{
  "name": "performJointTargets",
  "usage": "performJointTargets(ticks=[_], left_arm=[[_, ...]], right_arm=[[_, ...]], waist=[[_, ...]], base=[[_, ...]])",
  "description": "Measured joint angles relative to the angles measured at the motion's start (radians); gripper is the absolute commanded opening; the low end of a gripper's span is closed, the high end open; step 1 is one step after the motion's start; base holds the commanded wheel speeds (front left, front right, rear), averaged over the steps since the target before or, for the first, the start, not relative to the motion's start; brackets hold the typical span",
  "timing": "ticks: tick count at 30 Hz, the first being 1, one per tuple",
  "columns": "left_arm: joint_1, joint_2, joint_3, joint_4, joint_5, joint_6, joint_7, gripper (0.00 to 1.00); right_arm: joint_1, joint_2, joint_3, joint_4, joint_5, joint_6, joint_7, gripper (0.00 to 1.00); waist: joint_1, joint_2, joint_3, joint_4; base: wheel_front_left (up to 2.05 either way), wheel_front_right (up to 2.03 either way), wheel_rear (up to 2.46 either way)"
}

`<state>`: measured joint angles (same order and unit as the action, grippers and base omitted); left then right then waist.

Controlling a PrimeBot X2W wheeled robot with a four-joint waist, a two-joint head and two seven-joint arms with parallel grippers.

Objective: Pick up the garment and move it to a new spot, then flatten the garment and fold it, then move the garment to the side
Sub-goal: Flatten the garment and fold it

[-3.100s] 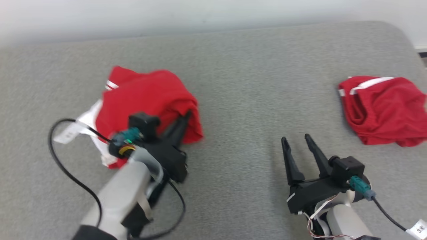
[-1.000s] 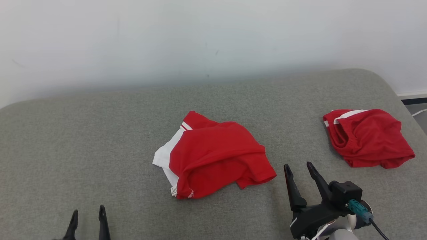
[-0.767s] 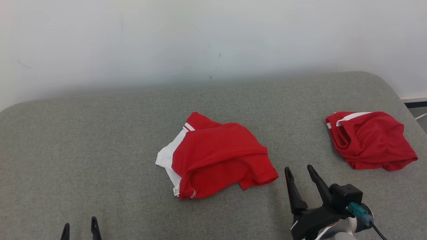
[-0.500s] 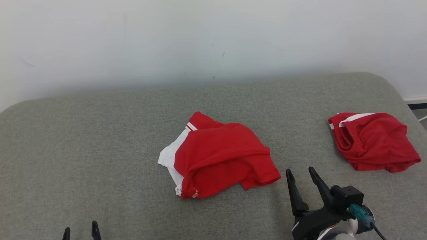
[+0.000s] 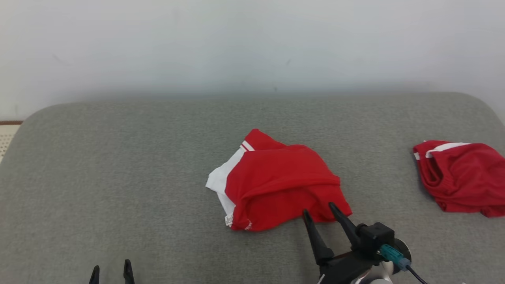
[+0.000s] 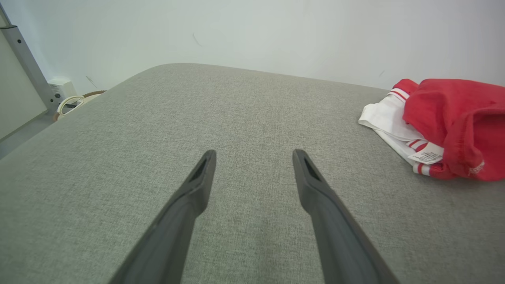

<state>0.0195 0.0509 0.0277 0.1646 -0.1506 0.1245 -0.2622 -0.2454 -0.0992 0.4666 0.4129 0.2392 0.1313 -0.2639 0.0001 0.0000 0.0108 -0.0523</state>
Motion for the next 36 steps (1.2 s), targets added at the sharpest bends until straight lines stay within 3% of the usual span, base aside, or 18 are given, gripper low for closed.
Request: performJointTargets(ticks=[8, 17, 30, 36], left_arm=[[0.002, 0.0, 0.0, 0.025, 0.0, -0.018, 0.0, 1.0], [0.019, 0.0, 0.004, 0.029, -0.006, -0.026, 0.0, 1.0], [0.021, 0.0, -0.04, 0.033, -0.035, -0.017, 0.0, 1.0], [0.017, 0.0, -0.047, 0.039, -0.043, -0.014, 0.0, 1.0]], right_arm=[[-0.061, -0.003, 0.092, 0.006, 0.025, 0.0, 0.0, 1.0], [-0.155, -0.04, 0.103, 0.059, 0.042, 0.0, 0.0, 1.0], [-0.245, -0.064, 0.093, 0.225, 0.063, 0.0, 0.0, 1.0], [-0.275, -0.108, 0.05, 0.289, 0.051, 0.0, 0.0, 1.0]], waist=[[0.0, 0.0, 0.002, 0.097], [0.0, 0.0, 0.006, 0.197], [0.0, 0.0, 0.028, 0.235], [0.0, 0.0, 0.043, 0.231]], base=[[0.0, 0.0, 0.0], [0.0, 0.0, 0.0], [0.0, 0.0, 0.0], [0.0, 0.0, 0.0]])
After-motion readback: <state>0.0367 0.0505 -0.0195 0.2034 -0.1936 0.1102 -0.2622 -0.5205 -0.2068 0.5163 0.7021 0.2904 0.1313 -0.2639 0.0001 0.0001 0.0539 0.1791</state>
